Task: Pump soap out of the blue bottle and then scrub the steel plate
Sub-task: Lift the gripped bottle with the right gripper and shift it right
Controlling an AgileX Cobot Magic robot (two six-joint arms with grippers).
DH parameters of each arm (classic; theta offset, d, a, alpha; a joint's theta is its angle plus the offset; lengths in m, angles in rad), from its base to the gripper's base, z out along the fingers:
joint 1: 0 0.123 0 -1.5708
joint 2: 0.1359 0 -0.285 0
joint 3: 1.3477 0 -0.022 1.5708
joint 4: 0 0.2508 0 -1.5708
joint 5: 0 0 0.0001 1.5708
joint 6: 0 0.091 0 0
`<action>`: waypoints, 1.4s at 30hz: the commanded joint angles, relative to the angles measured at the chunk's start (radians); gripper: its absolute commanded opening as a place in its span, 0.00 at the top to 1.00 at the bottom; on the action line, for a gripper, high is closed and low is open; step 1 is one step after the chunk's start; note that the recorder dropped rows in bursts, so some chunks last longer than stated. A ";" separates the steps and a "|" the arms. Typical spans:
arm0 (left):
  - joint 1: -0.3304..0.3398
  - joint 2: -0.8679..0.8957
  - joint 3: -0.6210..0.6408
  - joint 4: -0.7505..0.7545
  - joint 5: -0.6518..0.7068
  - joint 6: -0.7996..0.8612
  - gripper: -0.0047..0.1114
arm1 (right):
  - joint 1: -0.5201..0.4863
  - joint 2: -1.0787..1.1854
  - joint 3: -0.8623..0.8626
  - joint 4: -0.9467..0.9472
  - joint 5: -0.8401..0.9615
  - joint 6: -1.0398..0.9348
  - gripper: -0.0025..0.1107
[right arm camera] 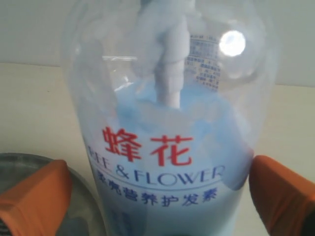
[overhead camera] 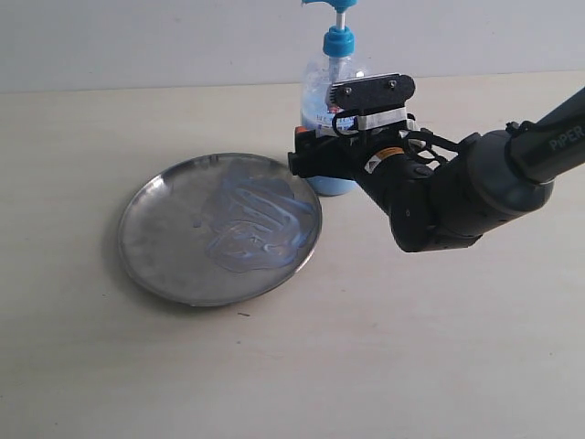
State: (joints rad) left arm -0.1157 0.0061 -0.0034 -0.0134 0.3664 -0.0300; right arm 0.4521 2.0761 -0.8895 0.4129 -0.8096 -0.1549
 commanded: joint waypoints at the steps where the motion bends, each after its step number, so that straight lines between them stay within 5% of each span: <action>1: 0.001 -0.006 0.003 0.000 -0.014 0.005 0.96 | 0.001 -0.002 -0.005 0.001 -0.014 0.003 0.15; 42: 0.001 -0.006 0.003 0.000 -0.014 0.005 0.96 | 0.001 0.067 -0.106 0.065 0.036 -0.088 0.15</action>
State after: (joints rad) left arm -0.1157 0.0061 -0.0034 -0.0134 0.3664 -0.0300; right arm 0.4521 2.1284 -0.9905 0.4839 -0.7460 -0.2369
